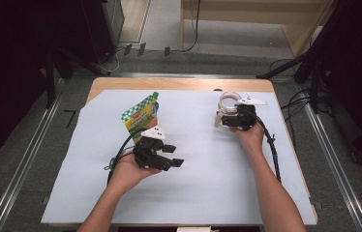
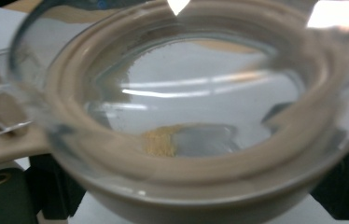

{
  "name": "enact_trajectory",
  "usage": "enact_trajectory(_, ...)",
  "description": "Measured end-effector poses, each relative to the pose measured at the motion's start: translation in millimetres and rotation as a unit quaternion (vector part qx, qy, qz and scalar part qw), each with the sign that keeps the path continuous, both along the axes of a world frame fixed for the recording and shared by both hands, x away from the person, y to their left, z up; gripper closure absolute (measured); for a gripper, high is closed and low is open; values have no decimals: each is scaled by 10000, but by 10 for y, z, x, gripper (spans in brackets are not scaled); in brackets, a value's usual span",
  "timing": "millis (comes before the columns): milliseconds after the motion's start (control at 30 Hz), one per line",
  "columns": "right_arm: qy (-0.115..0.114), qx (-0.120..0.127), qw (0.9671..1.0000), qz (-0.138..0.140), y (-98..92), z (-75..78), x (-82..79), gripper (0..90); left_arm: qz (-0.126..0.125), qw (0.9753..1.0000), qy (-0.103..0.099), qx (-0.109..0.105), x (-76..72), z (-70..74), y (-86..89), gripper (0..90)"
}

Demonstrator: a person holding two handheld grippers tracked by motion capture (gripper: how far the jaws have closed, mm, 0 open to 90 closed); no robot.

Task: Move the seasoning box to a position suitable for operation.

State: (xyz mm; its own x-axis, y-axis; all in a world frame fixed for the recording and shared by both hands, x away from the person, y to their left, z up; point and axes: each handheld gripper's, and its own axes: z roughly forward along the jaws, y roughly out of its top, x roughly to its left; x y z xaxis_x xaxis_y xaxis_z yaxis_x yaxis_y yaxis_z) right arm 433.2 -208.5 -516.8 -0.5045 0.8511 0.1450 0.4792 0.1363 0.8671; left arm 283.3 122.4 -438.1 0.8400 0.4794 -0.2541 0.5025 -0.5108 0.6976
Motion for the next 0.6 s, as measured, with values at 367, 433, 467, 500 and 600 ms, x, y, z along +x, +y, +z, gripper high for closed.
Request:
enact_trajectory(367, -153, -94, 9998, 77, 3, 67, -83, 121, 26, 10000, 20, 2, 8, -10, 12, 384)
enact_trajectory(433, -157, -90, 9998, 100, 7, 75, -97, 121, 28, 10000, 20, 14, 10, -11, 14, 384)
enact_trajectory(467, -161, -71, 9998, 135, 13, 104, -133, 121, 26, 10000, 24, 11, 10, -12, 14, 383)
enact_trajectory(500, -161, -71, 9998, 135, 13, 104, -133, 121, 23, 10000, 27, 19, 10, -12, 14, 383)
enact_trajectory(600, -173, -88, 9996, 228, 24, 187, -227, 121, 26, 10000, 29, 7, 7, -11, 12, 383)
